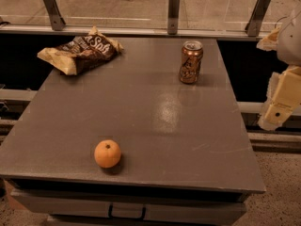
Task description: Move orange can near orange
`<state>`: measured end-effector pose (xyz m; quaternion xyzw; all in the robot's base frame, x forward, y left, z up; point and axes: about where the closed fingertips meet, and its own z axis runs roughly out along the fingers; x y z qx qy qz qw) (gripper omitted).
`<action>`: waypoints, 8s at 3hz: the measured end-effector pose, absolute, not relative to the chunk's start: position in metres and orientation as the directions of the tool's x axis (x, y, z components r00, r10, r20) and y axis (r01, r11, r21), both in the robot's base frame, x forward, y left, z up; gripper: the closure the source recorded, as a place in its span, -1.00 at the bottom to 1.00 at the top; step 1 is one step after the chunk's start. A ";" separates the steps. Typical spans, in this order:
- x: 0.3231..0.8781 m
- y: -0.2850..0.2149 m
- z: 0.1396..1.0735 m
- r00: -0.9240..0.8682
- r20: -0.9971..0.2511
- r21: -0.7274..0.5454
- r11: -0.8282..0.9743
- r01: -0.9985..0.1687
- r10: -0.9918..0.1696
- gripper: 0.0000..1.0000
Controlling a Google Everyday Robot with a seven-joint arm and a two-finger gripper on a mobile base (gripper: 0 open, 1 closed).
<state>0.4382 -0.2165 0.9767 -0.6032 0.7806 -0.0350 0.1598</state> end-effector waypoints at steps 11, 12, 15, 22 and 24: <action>0.626 -0.089 0.939 -0.139 -0.891 0.031 0.247 -0.968 -0.433 0.76; 0.623 -0.085 0.938 -0.141 -0.892 0.041 0.232 -0.972 -0.430 1.00; 0.571 -0.002 0.915 -0.119 -0.896 0.118 0.030 -0.993 -0.428 1.00; 0.464 0.054 0.900 -0.019 -0.853 0.071 -0.079 -0.994 -0.521 -1.00; 0.485 0.030 0.910 -0.009 -0.830 0.020 -0.014 -1.000 -0.558 -1.00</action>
Offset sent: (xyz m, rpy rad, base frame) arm 0.0728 0.0157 -0.0368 0.0933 -0.0378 0.0673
